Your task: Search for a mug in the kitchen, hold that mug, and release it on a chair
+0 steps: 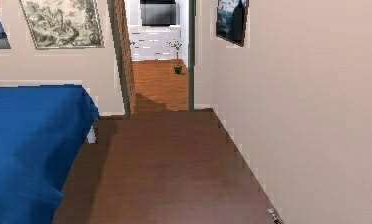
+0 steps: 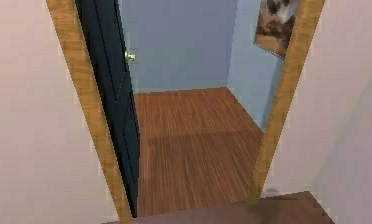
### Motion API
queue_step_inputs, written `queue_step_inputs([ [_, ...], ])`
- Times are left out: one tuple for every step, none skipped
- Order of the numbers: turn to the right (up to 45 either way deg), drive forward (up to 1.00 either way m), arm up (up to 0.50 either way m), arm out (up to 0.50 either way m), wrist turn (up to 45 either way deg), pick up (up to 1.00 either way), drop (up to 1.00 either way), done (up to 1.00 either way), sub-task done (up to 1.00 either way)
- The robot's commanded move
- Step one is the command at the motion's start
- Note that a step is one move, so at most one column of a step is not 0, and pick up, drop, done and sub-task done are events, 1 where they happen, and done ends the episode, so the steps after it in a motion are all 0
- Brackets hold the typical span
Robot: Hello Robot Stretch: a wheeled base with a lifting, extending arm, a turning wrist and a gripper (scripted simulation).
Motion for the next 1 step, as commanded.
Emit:
queue_step_inputs([
  [3.0,0.00,0.00,0.00,0.0,0.00,0.00,0.00,0.00],
])
